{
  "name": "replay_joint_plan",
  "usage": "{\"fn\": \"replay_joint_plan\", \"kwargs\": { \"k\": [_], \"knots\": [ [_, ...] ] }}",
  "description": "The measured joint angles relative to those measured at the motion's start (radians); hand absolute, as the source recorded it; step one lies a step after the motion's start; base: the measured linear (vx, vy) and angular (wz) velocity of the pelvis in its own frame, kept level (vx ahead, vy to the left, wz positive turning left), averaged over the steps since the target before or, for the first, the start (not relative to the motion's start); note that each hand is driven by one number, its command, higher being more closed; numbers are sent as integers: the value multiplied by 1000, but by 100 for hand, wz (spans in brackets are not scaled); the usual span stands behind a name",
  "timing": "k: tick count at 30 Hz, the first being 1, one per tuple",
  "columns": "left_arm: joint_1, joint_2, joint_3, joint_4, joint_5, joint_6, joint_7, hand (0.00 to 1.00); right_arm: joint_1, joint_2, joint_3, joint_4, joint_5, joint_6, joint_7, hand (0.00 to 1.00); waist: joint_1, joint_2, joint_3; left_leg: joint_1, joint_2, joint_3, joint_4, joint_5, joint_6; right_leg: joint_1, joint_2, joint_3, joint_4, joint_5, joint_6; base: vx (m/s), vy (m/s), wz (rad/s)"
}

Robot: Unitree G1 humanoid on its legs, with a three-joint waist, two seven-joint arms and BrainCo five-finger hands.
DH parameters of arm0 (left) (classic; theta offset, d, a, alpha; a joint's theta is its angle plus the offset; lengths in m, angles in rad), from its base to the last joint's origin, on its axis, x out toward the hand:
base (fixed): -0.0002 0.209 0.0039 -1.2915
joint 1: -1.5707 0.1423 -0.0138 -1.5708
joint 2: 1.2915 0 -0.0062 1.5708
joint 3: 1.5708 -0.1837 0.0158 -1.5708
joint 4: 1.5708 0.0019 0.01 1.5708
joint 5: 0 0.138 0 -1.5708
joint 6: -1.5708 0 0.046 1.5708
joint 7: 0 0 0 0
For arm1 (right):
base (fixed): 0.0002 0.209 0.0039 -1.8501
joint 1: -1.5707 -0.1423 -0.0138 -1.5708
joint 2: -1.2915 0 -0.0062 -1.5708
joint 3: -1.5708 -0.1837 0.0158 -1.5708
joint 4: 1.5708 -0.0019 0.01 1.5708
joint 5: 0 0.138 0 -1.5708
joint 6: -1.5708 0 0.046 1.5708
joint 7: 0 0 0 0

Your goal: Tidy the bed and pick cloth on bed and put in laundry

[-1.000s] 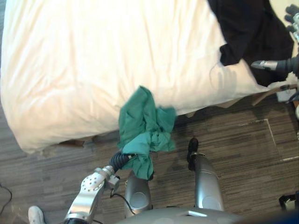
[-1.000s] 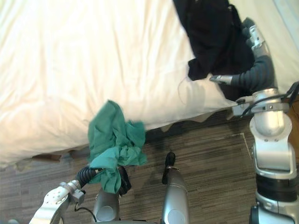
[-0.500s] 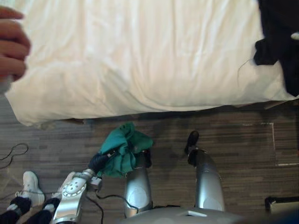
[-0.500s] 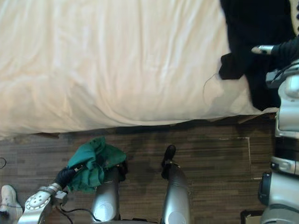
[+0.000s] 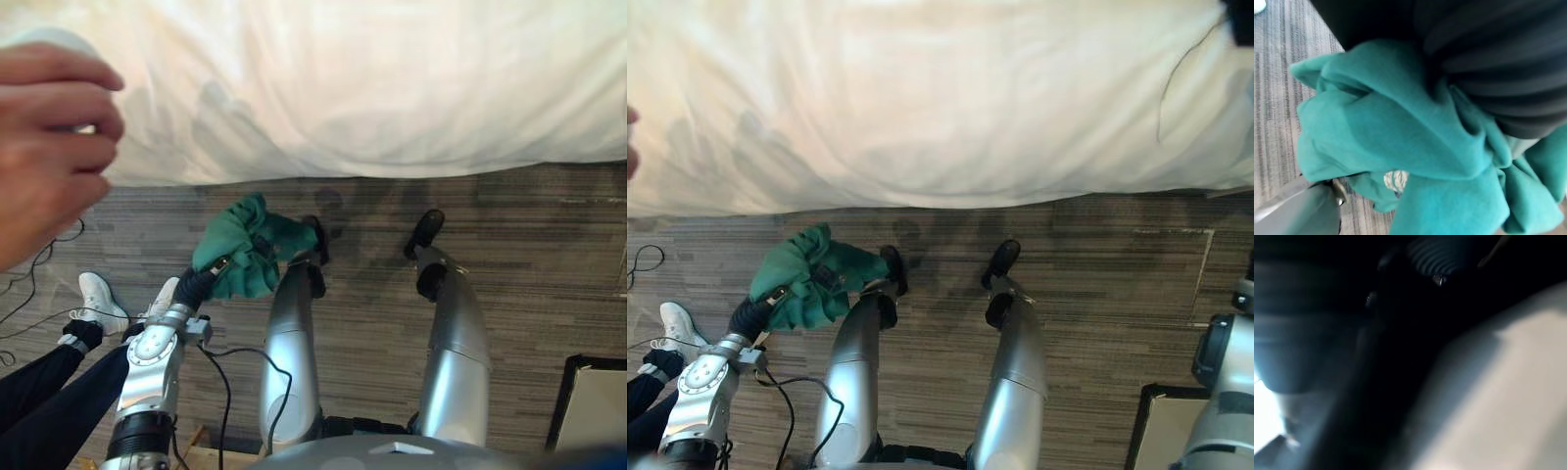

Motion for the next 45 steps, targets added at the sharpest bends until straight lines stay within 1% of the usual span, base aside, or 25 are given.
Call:
{"fn": "replay_joint_plan", "kwargs": {
  "k": [3,7,10,13,16,18,19,20,21,22,23,25,26,27,28,29,31,33,34,36,39,41,43,44,45],
  "knots": [
    [-8,2,5,19,-6,5,-2,100,-42,-12,1,43,15,-2,-20,100,2,0,0,-14,5,0,11,1,-1,-14,2,1,6,2,-2,2,-4,-1],
    [-8,2,6,22,-6,5,-17,100,-69,-51,22,96,46,-28,-9,100,9,-1,-1,0,4,21,-2,2,-1,-15,4,16,-2,9,-11,25,-5,-7],
    [-8,-10,1,21,-21,4,-14,100,-95,-48,49,114,58,-69,35,100,9,-2,-1,37,6,45,-21,5,-1,7,16,29,-22,21,-15,53,-2,-19],
    [-14,-48,-4,18,-35,19,18,100,-113,-41,113,128,94,-83,103,100,-3,-3,-1,91,17,56,-48,9,-5,60,36,25,-62,35,-10,56,-7,-20],
    [-35,-94,-18,50,-21,24,49,100,-70,-17,142,110,197,-94,154,100,-5,-8,-4,168,25,71,-80,11,-10,126,52,19,-86,35,-10,68,-30,-17],
    [-36,-122,-18,70,-14,22,77,100,18,33,126,38,264,-105,174,100,-14,-17,-9,208,36,81,-93,12,-11,166,67,18,-104,35,-10,41,-32,-19],
    [-42,-147,-21,87,-14,22,102,100,110,85,98,-29,328,-123,179,100,-21,-20,-10,243,41,91,-101,11,-11,198,73,15,-110,34,-9,56,-25,-11],
    [-47,-164,-23,92,-15,23,118,100,158,113,82,-64,360,-133,180,100,-27,-21,-11,265,40,98,-110,11,-11,214,73,14,-110,31,-5,79,-30,-16],
    [-56,-204,-38,91,-39,24,154,100,289,205,35,-151,446,-163,184,100,-38,-24,-12,317,40,109,-122,8,-16,257,75,15,-114,28,0,68,-9,-19],
    [-67,-226,-47,88,-58,28,176,100,367,270,18,-196,478,-189,186,100,-44,-27,-14,352,40,119,-128,4,-21,284,79,18,-118,26,2,53,5,-25],
    [-78,-241,-52,85,-71,32,193,100,418,319,8,-223,491,-204,188,100,-48,-30,-16,373,40,126,-129,0,-25,303,83,21,-122,24,3,31,15,-30],
    [-115,-275,-90,44,-126,66,264,100,619,536,-6,-320,528,-268,192,100,-78,-46,-37,450,51,142,-128,-19,-30,380,97,27,-139,15,6,18,17,-27],
    [-121,-282,-100,33,-135,71,280,100,668,591,-4,-341,543,-280,198,100,-86,-53,-50,466,54,147,-130,-23,-31,394,101,30,-143,14,6,29,11,-28],
    [-125,-288,-129,16,-149,82,308,100,760,686,1,-374,553,-299,209,100,-93,-69,-90,496,55,165,-135,-30,-32,411,107,42,-150,13,6,44,4,-31],
    [-127,-302,-158,12,-162,95,334,100,845,758,10,-395,553,-330,215,100,-103,-74,-130,531,55,182,-152,-34,-32,439,111,48,-164,10,9,44,2,-29],
    [-124,-311,-169,12,-163,101,349,100,881,784,17,-399,554,-347,218,100,-107,-72,-144,555,54,187,-164,-36,-31,462,114,49,-176,8,13,45,8,-22],
    [-89,-337,-215,16,-172,114,396,100,1003,871,53,-398,561,-393,239,100,-114,-70,-220,640,42,218,-227,-40,-24,538,127,52,-232,14,23,40,31,-20],
    [-43,-344,-246,22,-183,114,401,100,1066,914,79,-369,580,-424,268,100,-118,-66,-276,698,20,231,-294,-19,-22,580,128,57,-268,25,34,122,63,-7],
    [-30,-343,-268,48,-203,113,401,100,1082,938,92,-320,587,-438,290,100,-121,-64,-300,741,4,239,-337,5,-31,611,128,70,-292,39,31,139,75,-5],
    [-21,-343,-292,86,-203,113,397,100,1093,959,112,-251,602,-441,312,100,-134,-51,-325,795,-17,240,-387,24,-31,659,133,75,-332,59,41,97,62,0],
    [24,-341,-334,92,-234,112,389,100,1126,985,136,-198,616,-442,358,100,-145,-24,-354,851,-39,242,-434,30,-24,733,133,74,-413,95,61,76,106,0],
    [68,-334,-367,94,-264,110,357,100,1168,987,146,-143,682,-439,414,100,-152,-4,-378,905,-52,239,-464,32,-21,829,138,60,-521,139,74,79,123,7],
    [92,-328,-372,97,-280,107,344,100,1185,988,150,-105,718,-424,438,100,-159,0,-396,933,-61,239,-479,32,-21,885,141,51,-589,169,82,44,82,7],
    [109,-310,-390,102,-281,100,343,100,1195,989,154,-69,739,-409,458,100,-163,-4,-411,948,-69,238,-480,32,-21,927,141,49,-648,198,86,27,48,2],
    [116,-307,-393,103,-282,98,341,100,1195,990,155,-53,739,-405,462,100,-164,-5,-416,954,-72,238,-481,32,-21,941,141,50,-667,207,88,3,34,0]
  ]
}}
